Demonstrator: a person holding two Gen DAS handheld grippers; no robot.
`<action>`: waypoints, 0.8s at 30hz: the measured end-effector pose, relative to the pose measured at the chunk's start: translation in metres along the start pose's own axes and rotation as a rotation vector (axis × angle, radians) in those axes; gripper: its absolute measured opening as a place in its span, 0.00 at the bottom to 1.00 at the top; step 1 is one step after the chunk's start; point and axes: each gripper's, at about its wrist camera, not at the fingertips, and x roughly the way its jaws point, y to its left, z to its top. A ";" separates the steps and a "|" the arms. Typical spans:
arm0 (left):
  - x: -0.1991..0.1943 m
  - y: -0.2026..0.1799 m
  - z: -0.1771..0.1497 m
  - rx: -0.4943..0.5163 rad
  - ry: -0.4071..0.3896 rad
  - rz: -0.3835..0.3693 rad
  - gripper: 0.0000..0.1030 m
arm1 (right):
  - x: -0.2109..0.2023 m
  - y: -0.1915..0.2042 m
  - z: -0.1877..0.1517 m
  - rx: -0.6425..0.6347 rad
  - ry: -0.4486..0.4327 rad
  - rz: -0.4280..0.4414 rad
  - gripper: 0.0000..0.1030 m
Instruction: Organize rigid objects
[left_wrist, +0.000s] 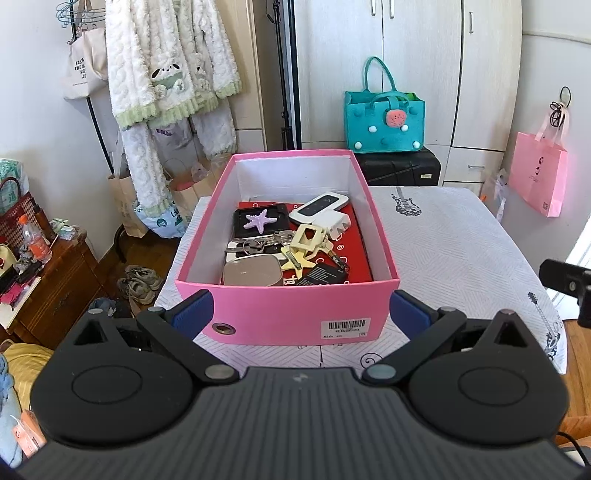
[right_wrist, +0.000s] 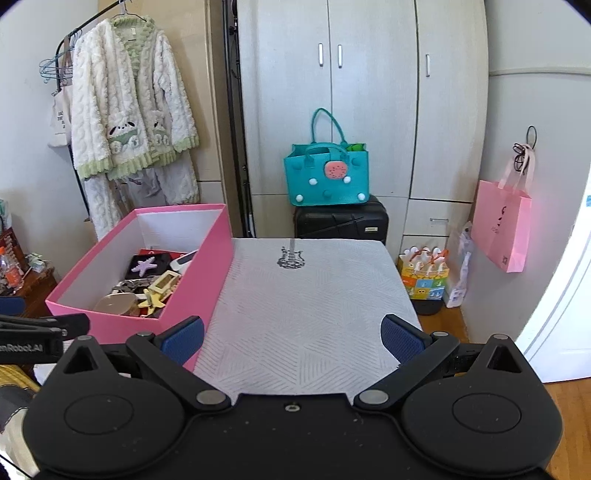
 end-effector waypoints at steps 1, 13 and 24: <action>0.000 0.000 0.000 0.004 -0.001 0.001 1.00 | -0.001 -0.002 -0.001 -0.001 -0.004 -0.002 1.00; -0.003 -0.008 -0.009 0.029 -0.011 -0.003 1.00 | -0.008 -0.006 -0.008 0.000 -0.051 -0.008 1.00; -0.005 -0.012 -0.014 0.033 -0.024 0.003 1.00 | -0.006 -0.009 -0.011 0.029 -0.073 -0.005 1.00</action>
